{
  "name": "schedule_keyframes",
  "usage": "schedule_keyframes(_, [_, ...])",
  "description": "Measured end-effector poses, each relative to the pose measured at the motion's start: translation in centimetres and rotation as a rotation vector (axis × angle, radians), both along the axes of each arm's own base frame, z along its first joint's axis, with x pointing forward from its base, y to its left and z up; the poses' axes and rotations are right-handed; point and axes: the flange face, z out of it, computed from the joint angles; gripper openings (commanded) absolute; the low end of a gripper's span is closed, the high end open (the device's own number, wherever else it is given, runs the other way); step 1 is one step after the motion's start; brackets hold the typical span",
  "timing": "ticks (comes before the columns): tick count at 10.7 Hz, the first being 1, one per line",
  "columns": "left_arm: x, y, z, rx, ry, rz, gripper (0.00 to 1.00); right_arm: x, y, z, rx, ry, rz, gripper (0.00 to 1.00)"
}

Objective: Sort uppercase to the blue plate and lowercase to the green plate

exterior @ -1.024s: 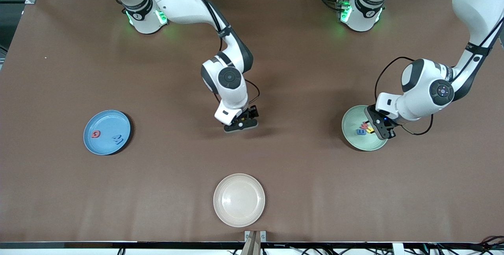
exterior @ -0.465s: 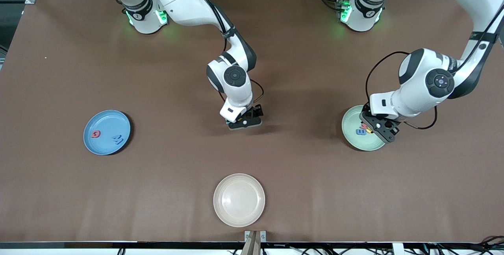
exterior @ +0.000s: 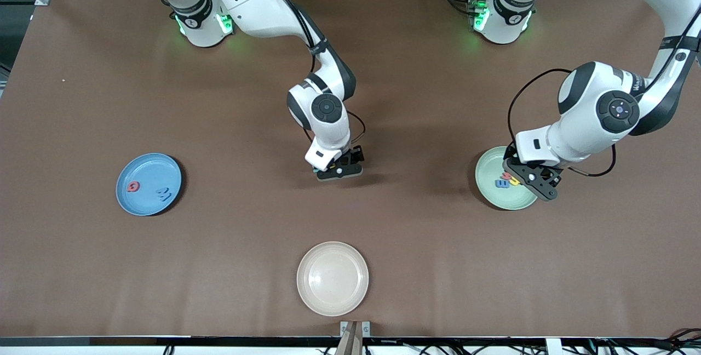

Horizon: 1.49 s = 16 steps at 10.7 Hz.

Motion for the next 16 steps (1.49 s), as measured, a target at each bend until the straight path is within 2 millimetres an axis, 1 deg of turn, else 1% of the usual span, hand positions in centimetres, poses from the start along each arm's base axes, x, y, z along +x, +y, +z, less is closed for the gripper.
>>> schedule_keyframes(2, [0.0, -1.6, 1.8, 0.007, 0.013, 0.055, 0.56, -0.2, 0.0, 0.0, 0.0, 0.003, 0.001, 1.0])
schedule_keyframes(3, [0.1, -2.6, 2.8, 0.012, 0.017, 0.087, 0.61, -0.2, 0.0, 0.0, 0.001, 0.005, 0.001, 1.0])
schedule_keyframes(4, [0.0, -4.0, 3.6, 0.018, 0.022, 0.134, 0.64, -0.3, 0.0, 0.0, 0.001, 0.006, 0.002, 1.0])
schedule_keyframes(5, [-0.2, -5.4, 4.1, 0.021, 0.025, 0.175, 0.73, -0.3, 0.0, 0.0, 0.001, 0.007, 0.002, 1.0])
schedule_keyframes(6, [-0.4, -6.6, 4.4, 0.02, 0.023, 0.212, 0.74, -0.3, 0.0, -0.1, -0.001, 0.01, 0.003, 1.0])
schedule_keyframes(7, [-0.5, -7.3, 4.7, 0.019, 0.021, 0.242, 0.76, -0.4, 0.0, -0.1, -0.003, 0.013, 0.003, 1.0])
schedule_keyframes(8, [-0.4, -7.3, 4.9, 0.019, 0.021, 0.273, 0.82, -0.4, 0.0, -0.1, -0.006, 0.018, 0.003, 1.0])
schedule_keyframes(9, [-0.2, -7.1, 5.2, 0.02, 0.021, 0.311, 0.92, -0.5, 0.0, -0.1, -0.008, 0.019, 0.005, 0.48])
schedule_keyframes(10, [-0.1, -7.1, 5.4, 0.018, 0.02, 0.351, 1.0, -0.5, 0.0, -0.1, -0.01, 0.018, 0.009, 0.08])
schedule_keyframes(11, [0.0, -7.2, 5.6, 0.015, 0.018, 0.378, 1.0, -0.6, 0.0, 0.2, -0.013, 0.017, 0.013, 0.0])
schedule_keyframes(13, [0.5, -6.7, 6.8, 0.018, 0.014, 0.417, 1.0, -0.7, -0.1, 0.8, -0.013, 0.017, 0.016, 0.0])
schedule_keyframes(14, [1.0, -5.8, 7.6, 0.026, 0.013, 0.438, 1.0, -0.7, -0.1, 1.0, -0.012, 0.015, 0.017, 0.0])
schedule_keyframes(15, [1.7, -4.5, 8.5, 0.033, 0.01, 0.463, 1.0, -0.7, -0.2, 1.4, -0.016, 0.017, 0.02, 0.0])
schedule_keyframes(16, [2.1, -3.3, 9.3, 0.039, 0.01, 0.486, 1.0, -0.7, -0.4, 1.3, -0.024, 0.015, 0.024, 0.0])
